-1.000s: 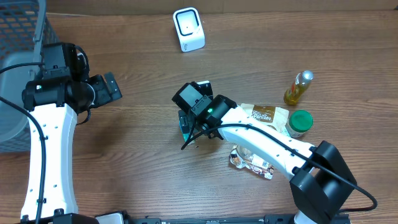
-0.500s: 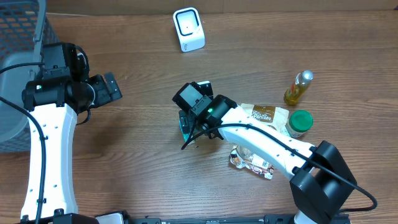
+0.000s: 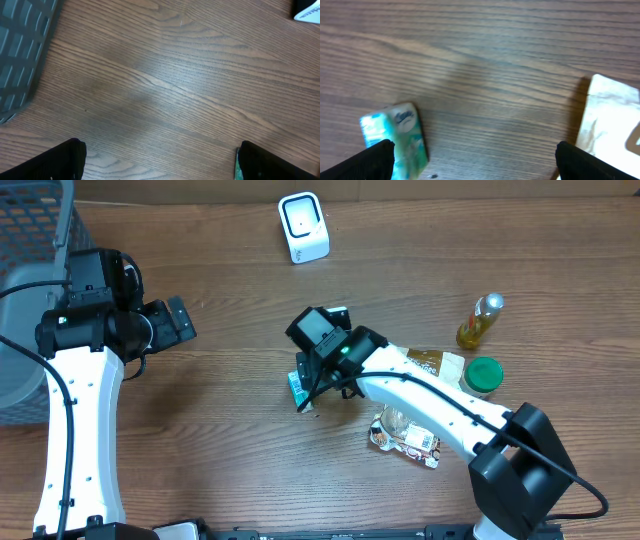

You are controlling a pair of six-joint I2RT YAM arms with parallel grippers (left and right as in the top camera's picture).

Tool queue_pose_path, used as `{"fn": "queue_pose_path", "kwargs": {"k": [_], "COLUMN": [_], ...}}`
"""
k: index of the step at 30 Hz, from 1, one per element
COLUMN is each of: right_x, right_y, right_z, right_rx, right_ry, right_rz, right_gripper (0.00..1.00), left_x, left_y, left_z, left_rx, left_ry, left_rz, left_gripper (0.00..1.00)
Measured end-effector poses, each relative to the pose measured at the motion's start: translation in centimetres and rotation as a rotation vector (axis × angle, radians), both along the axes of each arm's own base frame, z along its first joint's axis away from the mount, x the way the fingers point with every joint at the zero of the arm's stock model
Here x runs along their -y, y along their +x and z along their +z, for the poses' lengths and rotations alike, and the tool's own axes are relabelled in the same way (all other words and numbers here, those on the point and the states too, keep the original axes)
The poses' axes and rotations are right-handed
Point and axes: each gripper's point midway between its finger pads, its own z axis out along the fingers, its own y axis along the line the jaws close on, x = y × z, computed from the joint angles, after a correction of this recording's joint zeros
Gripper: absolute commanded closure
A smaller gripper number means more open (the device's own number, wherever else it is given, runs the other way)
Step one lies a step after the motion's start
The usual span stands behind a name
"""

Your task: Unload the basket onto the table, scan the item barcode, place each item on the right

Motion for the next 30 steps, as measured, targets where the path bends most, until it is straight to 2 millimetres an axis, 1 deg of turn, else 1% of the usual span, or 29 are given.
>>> {"fn": "queue_pose_path", "kwargs": {"k": [1,2,3,4,5,9,13,14,15,16,19,22,26,30], "right_x": [0.2,0.5,0.8,1.1,1.4,2.0,1.5,1.3,1.4,1.3,1.0,0.7,0.4,-0.2], "right_y": [0.2,0.3,0.5,0.5,0.5,0.3,-0.1,-0.4,-0.5,-0.7,-0.8,-0.9,-1.0,-0.4], "right_z": [0.0,-0.1,-0.2,-0.3,-0.3,-0.5,-1.2,-1.9,-2.0,-2.5,-4.0,-5.1,-5.7,-5.6], "right_rx": [-0.005,-0.015,-0.027,-0.039,-0.049,-0.083,-0.103,-0.115,-0.119,-0.123,-0.119,-0.114,-0.108,-0.079], "right_ry": [0.005,0.013,0.02,0.026,0.029,0.035,0.068,0.08,0.08,0.089,0.116,0.145,0.167,0.196], "right_rz": [-0.008,-0.018,-0.026,-0.03,-0.044,-0.061,-0.052,-0.048,-0.047,-0.045,-0.038,-0.03,-0.024,-0.019], "right_gripper": [0.05,0.14,0.44,0.8,0.96,0.96,0.96,0.96,0.96,0.96,0.96,0.96,0.96,0.96], "left_x": [0.0,0.0,0.0,0.0,0.0,0.0,0.0,0.0,0.0,0.0,0.0,0.0,0.0,0.0], "left_y": [0.0,0.0,0.0,0.0,0.0,0.0,0.0,0.0,0.0,0.0,0.0,0.0,0.0,0.0], "left_z": [0.0,0.0,0.0,0.0,0.0,0.0,0.0,0.0,0.0,0.0,0.0,0.0,0.0,0.0], "left_rx": [0.0,0.0,0.0,0.0,0.0,0.0,0.0,0.0,0.0,0.0,0.0,0.0,0.0,0.0], "left_ry": [0.0,0.0,0.0,0.0,0.0,0.0,0.0,0.0,0.0,0.0,0.0,0.0,0.0,0.0], "left_rz": [0.0,0.0,0.0,0.0,0.0,0.0,0.0,0.0,0.0,0.0,0.0,0.0,0.0,0.0], "left_gripper": [0.0,0.0,0.0,0.0,0.01,0.01,0.0,0.01,0.01,0.0,0.0,0.0,0.0,0.0]}}
